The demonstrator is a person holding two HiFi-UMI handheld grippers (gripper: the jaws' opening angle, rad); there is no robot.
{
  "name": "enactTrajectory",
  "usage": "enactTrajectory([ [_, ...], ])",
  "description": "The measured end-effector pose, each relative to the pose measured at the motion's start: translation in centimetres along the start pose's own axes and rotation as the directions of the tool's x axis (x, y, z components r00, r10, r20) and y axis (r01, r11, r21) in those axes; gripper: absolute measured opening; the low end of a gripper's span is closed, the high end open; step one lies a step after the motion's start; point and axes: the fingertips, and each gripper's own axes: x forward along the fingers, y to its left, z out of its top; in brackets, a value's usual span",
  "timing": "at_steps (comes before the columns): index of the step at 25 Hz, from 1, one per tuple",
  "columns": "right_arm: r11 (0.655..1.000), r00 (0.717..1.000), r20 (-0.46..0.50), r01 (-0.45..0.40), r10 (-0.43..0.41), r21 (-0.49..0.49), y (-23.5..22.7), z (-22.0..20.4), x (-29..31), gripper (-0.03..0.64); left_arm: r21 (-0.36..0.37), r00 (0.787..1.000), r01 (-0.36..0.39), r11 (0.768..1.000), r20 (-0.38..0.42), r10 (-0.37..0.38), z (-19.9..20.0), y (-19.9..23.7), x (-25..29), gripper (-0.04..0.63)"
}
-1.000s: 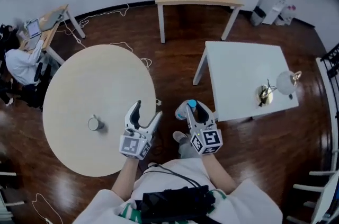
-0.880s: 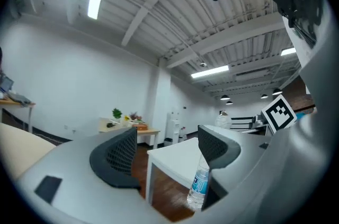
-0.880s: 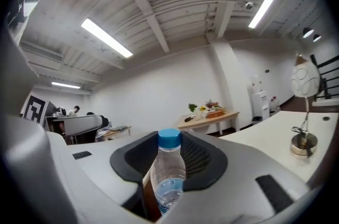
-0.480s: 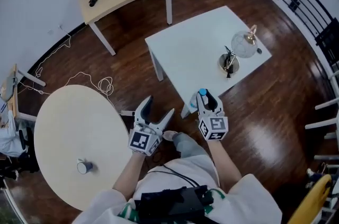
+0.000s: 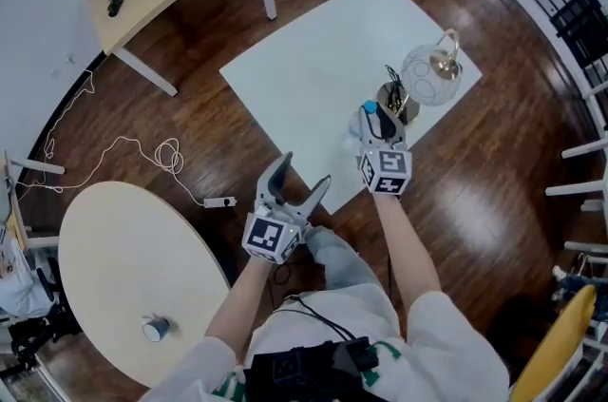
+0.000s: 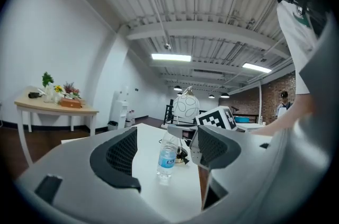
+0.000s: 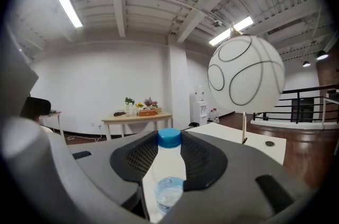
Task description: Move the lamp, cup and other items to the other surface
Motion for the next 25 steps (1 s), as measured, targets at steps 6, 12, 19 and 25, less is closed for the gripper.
enactTrajectory([
  [6,1.0,1.0,0.024,-0.004,0.005,-0.029,-1.5,1.2,6.3,0.156,-0.042,1.0,-0.014,0.999,-0.026,0.013,-0.7,1.8,2.8,0.356],
  [12,0.999,1.0,0.017,-0.015,0.016,-0.035,-1.4,1.6,9.4,0.166,-0.047,0.997,-0.073,0.996,-0.035,0.072,-0.8,4.0,1.7,0.356],
  [19,1.0,1.0,0.018,0.021,-0.021,-0.003,-0.6,1.7,7.2,0.301,-0.033,0.988,-0.151,0.988,-0.012,0.151,0.0,5.6,-2.2,0.355],
  [25,0.999,0.998,0.036,-0.047,0.046,0.018,4.1,2.5,2.2,0.318,-0.038,0.973,-0.23,0.972,0.023,0.231,1.4,5.7,-7.6,0.356],
])
